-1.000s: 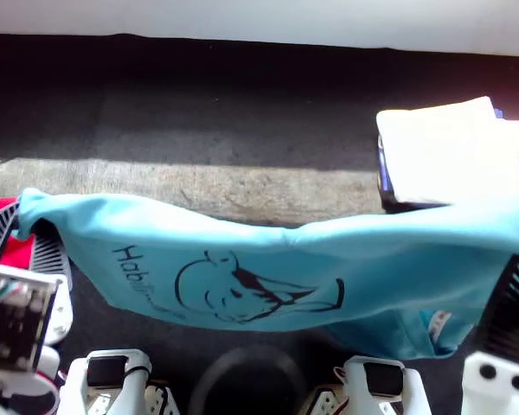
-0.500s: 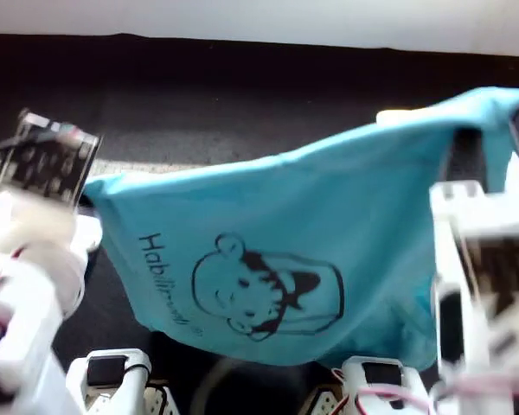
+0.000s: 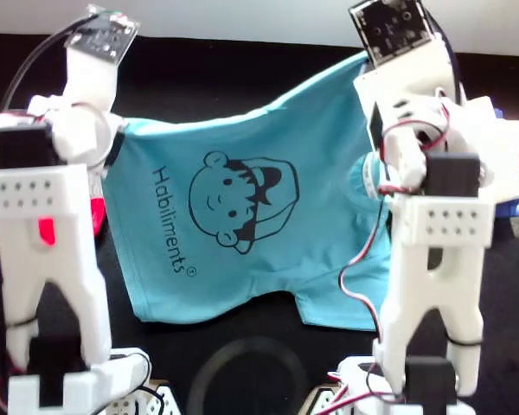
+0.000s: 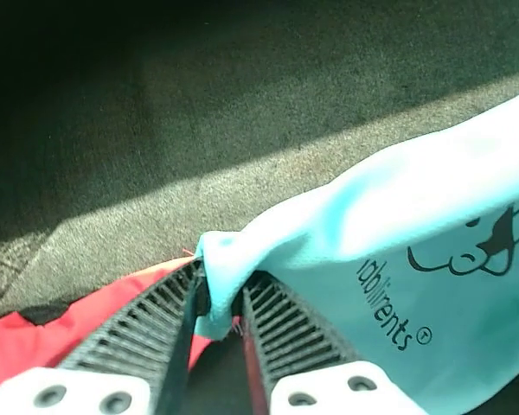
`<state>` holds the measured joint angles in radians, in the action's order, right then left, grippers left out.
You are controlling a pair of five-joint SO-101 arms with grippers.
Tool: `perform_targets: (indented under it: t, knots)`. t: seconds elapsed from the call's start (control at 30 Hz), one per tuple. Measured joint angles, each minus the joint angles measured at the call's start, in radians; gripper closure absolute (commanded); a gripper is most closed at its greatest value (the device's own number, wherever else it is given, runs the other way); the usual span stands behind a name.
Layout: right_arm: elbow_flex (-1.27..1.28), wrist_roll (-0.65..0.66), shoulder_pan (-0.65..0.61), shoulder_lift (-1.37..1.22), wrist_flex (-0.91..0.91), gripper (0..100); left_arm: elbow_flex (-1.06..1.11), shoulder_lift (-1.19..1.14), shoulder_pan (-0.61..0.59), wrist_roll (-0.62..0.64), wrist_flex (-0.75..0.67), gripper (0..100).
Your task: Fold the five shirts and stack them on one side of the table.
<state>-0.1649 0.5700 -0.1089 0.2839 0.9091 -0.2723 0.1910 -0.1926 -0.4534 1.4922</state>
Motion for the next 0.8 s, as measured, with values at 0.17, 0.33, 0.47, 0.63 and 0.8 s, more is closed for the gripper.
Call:
perform_targets:
  t: [0.17, 0.33, 0.47, 0.63, 0.8]
  knots:
    - [-0.092, 0.0, 0.0, -0.178, -0.018, 99.2, -0.287, -0.287, -0.011, -0.021, 0.0, 99]
    - [-0.184, 0.0, -0.025, -0.339, -0.021, 99.2, -0.506, -0.526, -0.031, -0.023, 0.0, 99]
    - [-0.187, 0.0, -0.049, -0.45, -0.02, 99.2, -0.552, -0.677, -0.04, -0.023, 0.0, 99]
    - [-0.187, 0.0, -0.054, -0.568, -0.02, 99.2, -0.559, -0.821, -0.04, -0.023, -0.011, 99]
    - [-0.192, 0.0, -0.054, -0.628, -0.021, 99.2, -0.559, -0.87, -0.031, -0.023, -0.058, 99]
